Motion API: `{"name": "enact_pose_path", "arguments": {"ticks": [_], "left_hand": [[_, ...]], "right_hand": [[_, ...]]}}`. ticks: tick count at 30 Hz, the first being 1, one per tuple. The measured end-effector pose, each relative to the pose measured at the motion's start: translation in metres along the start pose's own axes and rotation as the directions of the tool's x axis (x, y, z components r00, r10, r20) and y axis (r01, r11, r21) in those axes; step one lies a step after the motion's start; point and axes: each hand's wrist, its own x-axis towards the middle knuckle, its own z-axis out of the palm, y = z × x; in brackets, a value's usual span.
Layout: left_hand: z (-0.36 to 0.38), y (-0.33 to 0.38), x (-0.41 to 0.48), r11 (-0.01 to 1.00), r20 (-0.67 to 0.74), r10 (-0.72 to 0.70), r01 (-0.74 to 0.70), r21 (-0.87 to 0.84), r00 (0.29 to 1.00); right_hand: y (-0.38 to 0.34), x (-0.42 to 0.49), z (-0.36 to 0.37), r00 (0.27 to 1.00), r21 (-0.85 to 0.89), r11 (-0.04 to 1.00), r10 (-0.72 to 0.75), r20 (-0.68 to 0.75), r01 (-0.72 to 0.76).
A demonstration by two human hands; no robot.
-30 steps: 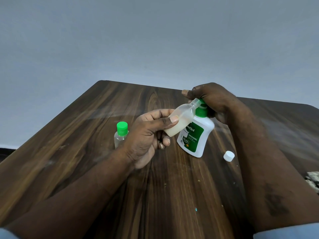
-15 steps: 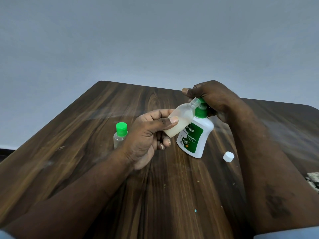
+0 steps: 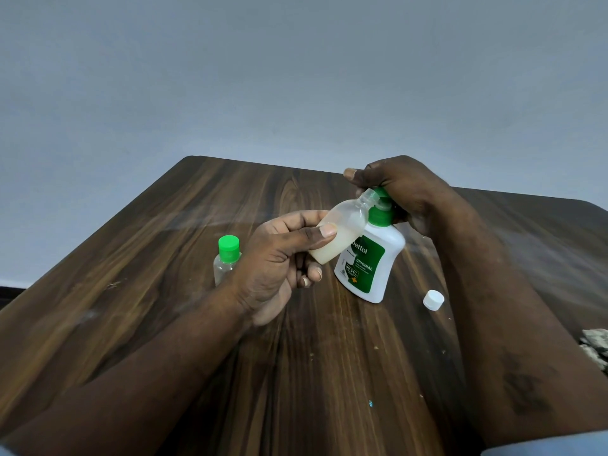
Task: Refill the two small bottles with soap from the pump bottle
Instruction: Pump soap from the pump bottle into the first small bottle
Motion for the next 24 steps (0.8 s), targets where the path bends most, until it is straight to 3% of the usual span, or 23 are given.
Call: {"name": "enact_pose_path", "arguments": {"ticks": [24], "left_hand": [[0.001, -0.0005, 0.0004, 1.0, 0.005, -0.007, 0.007, 0.0, 1.0]], "right_hand": [[0.0015, 0.0033, -0.0005, 1.0, -0.015, 1.0, -0.006, -0.001, 0.006]]}}
